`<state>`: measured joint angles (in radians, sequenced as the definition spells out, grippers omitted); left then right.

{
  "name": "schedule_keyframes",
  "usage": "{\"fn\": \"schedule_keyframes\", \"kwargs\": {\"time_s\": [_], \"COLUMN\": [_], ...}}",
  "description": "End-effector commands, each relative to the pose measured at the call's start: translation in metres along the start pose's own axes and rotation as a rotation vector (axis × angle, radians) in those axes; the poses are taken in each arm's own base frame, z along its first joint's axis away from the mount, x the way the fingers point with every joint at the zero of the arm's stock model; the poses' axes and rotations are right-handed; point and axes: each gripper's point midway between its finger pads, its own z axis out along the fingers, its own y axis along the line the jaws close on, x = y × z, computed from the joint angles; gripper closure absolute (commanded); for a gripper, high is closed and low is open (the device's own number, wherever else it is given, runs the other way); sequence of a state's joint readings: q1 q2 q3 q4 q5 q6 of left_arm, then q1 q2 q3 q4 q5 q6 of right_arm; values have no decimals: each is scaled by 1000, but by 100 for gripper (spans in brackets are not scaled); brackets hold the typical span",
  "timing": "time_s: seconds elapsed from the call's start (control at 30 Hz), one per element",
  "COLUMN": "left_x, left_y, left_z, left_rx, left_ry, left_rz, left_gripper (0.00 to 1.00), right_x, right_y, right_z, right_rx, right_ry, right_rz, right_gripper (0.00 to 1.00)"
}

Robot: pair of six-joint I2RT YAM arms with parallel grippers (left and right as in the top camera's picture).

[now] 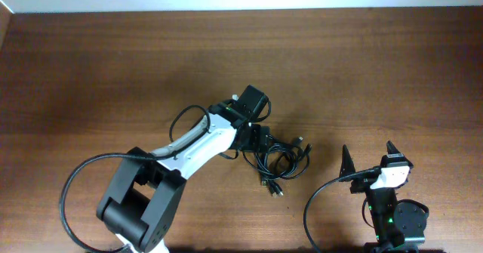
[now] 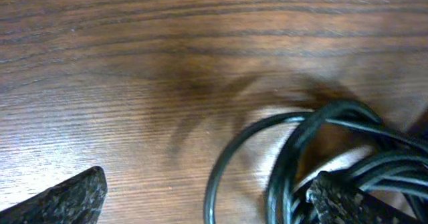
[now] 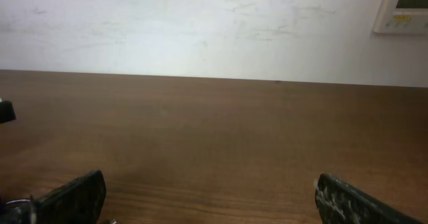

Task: Untangle cables
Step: 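Reach the left gripper forward and down onto the black cable bundle, then grasp the cable loops with the left gripper and lift them up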

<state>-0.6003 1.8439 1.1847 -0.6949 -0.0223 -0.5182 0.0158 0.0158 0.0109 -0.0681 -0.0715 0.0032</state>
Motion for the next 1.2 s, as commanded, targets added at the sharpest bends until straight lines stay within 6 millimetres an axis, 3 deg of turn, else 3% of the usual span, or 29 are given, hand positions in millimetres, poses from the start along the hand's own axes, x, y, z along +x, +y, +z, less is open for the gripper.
{"fn": "schedule_keyframes", "kwargs": {"time_s": [0.0,0.27,0.47,0.57,0.6,0.67,0.73,0.8,0.83,1.03,1.17], "left_x": [-8,-3,3,8,9,11,11,10,10,8,-2], "left_y": [4,6,-8,-14,-16,-19,-19,-19,-19,-21,-29], "left_z": [0,15,21,21,21,21,21,21,21,18,-3], "left_rx": [-45,-67,-43,-40,-40,-42,-45,-45,-44,-39,-14], "left_ry": [-36,-7,6,9,9,5,4,2,2,1,-25], "left_rz": [-14,7,37,57,64,74,76,75,74,95,168], "left_gripper": [10,11,7,10,16,46,65,92,100,100,100], "right_x": [2,2,2,2,2,2,2,2,2,2,2], "right_y": [2,2,2,2,2,2,2,2,2,2,2], "right_z": [0,0,0,0,0,0,0,0,0,0,0], "right_rx": [-9,-9,-9,-9,-9,-9,-9,-9,-9,-9,-9], "right_ry": [4,4,4,4,4,4,4,4,4,4,4], "right_rz": [0,0,0,0,0,0,0,0,0,0,0], "right_gripper": [1,1,1,1,1,1,1,1,1,1,1]}}
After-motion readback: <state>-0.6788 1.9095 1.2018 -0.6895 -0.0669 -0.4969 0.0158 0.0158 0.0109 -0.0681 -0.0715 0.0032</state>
